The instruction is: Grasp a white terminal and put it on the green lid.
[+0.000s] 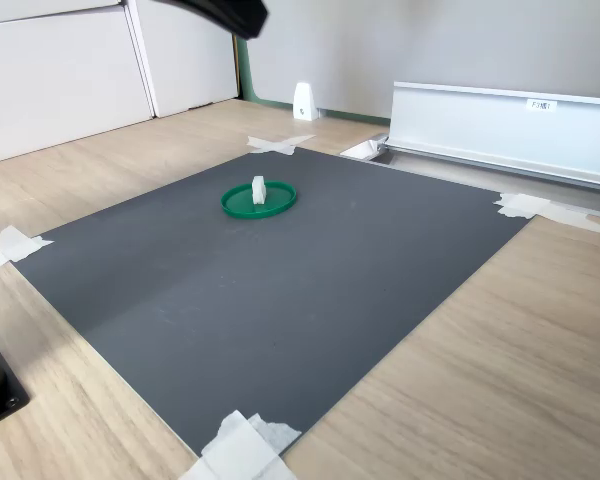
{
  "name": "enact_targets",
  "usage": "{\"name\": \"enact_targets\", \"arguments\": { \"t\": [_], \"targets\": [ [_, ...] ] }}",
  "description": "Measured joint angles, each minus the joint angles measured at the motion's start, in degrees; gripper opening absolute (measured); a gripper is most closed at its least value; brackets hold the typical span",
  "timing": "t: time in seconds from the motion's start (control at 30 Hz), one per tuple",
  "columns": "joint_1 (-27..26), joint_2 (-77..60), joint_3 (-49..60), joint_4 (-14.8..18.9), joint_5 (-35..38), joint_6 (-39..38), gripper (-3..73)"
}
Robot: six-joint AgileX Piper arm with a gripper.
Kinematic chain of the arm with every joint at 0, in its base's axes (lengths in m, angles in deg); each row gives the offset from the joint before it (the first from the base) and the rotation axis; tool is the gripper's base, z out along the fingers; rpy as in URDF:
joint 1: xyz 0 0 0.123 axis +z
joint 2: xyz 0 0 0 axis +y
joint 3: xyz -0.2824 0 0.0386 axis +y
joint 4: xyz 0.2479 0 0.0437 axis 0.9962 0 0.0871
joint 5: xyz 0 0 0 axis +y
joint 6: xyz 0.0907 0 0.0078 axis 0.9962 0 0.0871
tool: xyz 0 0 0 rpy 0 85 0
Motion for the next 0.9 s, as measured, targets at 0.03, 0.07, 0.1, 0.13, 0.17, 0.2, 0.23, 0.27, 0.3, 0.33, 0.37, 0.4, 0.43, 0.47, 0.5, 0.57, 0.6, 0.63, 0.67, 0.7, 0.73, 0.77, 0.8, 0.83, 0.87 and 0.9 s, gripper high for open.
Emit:
{"name": "enact_targets", "arguments": {
  "t": [0.03, 0.07, 0.1, 0.13, 0.17, 0.2, 0.23, 0.27, 0.3, 0.33, 0.37, 0.4, 0.43, 0.47, 0.5, 0.57, 0.6, 0.63, 0.67, 0.7, 0.73, 0.77, 0.8, 0.83, 0.87, 0.9],
  "targets": [
    [-0.1, -1.7, 1.3, 0.2, 0.0, 0.0, -0.5],
    [-0.1, -3.6, 3.0, 0.6, 0.0, 0.0, -0.5],
    [-0.1, -5.5, 4.6, 1.0, -0.2, 0.0, -0.5],
    [-0.1, -7.3, 6.3, 1.4, -0.2, 0.0, -0.5],
    [-0.1, -8.7, 7.7, 1.7, -0.4, 0.0, -0.5],
    [-0.1, -10.5, 9.5, 2.0, -0.9, 0.0, -0.5],
    [-0.1, -12.3, 11.4, 2.5, -1.4, 0.0, -0.5],
    [-0.1, -14.0, 13.2, 2.7, -1.9, 0.0, -0.5],
    [-0.1, -15.5, 15.1, 2.8, -2.5, 0.0, -0.5],
    [-0.1, -17.7, 17.0, 2.8, -3.0, 0.0, -0.5],
    [-0.1, -19.6, 18.8, 2.8, -3.5, 0.0, -0.5],
    [-0.1, -21.4, 20.6, 2.9, -3.9, 0.0, -0.5],
    [-0.1, -22.9, 21.9, 3.0, -4.3, 0.0, -0.5],
    [-0.1, -24.7, 23.5, 3.0, -4.8, 0.0, -0.5],
    [-0.1, -26.5, 25.1, 3.0, -5.6, 0.0, -0.5],
    [-0.1, -29.5, 27.4, 3.0, -7.5, 0.0, -0.5],
    [-0.1, -31.1, 28.5, 3.0, -8.8, 0.0, -0.5],
    [-0.1, -32.7, 29.5, 3.0, -10.1, 0.0, -0.5],
    [-0.1, -34.1, 30.4, 3.0, -11.0, 0.0, -0.5],
    [-0.1, -35.5, 31.1, 3.0, -11.7, 0.0, -0.5],
    [-0.1, -36.5, 31.7, 3.0, -12.1, 0.0, -0.5],
    [-0.1, -37.6, 32.2, 3.0, -12.3, 0.0, -0.5],
    [-0.1, -38.6, 32.5, 3.0, -12.3, 0.0, -0.5],
    [-0.1, -39.4, 32.7, 3.0, -12.6, 0.1, -0.5],
    [-0.1, -40.0, 32.9, 3.0, -12.9, 0.1, -0.5],
    [-0.1, -40.6, 32.9, 3.0, -13.1, 0.1, -0.5]
  ]
}}
